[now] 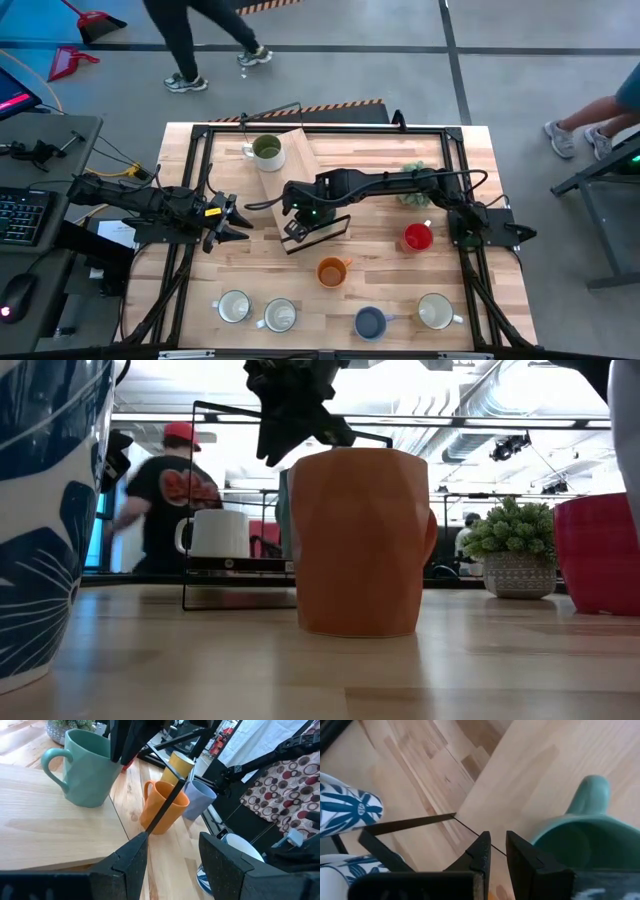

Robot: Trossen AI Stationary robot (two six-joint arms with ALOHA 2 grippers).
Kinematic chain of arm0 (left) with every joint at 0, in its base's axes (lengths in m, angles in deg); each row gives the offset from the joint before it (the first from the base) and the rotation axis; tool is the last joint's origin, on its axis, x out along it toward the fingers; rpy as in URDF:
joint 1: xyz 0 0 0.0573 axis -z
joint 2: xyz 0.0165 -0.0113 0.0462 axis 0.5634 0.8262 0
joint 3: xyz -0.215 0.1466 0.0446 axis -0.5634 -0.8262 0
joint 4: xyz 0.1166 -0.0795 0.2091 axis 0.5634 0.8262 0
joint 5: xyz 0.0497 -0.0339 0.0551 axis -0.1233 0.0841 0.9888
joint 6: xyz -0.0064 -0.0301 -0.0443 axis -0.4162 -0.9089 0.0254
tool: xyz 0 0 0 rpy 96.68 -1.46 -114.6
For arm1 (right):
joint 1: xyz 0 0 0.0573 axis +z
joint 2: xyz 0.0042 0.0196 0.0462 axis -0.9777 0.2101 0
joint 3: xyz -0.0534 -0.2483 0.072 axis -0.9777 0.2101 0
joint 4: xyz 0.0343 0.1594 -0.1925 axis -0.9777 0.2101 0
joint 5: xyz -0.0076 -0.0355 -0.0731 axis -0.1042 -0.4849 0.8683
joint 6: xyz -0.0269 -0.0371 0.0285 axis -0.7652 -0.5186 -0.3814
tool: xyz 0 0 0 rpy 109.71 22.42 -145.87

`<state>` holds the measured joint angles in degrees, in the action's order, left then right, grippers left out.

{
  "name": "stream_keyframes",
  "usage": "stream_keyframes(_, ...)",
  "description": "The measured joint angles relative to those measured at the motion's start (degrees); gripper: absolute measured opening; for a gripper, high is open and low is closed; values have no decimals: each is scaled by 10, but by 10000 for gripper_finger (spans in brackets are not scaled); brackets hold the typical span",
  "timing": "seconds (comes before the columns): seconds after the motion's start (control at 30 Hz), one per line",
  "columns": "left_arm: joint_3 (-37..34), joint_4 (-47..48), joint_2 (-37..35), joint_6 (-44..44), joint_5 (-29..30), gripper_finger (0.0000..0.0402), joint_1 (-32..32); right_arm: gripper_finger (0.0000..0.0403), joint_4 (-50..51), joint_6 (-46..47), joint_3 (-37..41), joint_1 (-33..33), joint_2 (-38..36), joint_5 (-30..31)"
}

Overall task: Place coffee mugs
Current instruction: Put the green mug on the shelf

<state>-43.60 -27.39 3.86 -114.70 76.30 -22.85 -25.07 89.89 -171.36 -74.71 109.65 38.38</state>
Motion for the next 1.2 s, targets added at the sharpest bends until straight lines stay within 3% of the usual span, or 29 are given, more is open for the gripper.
stream_keyframes(1.2,0,0,0,1,0,165,0,39,68,9,0,0,-2,13)
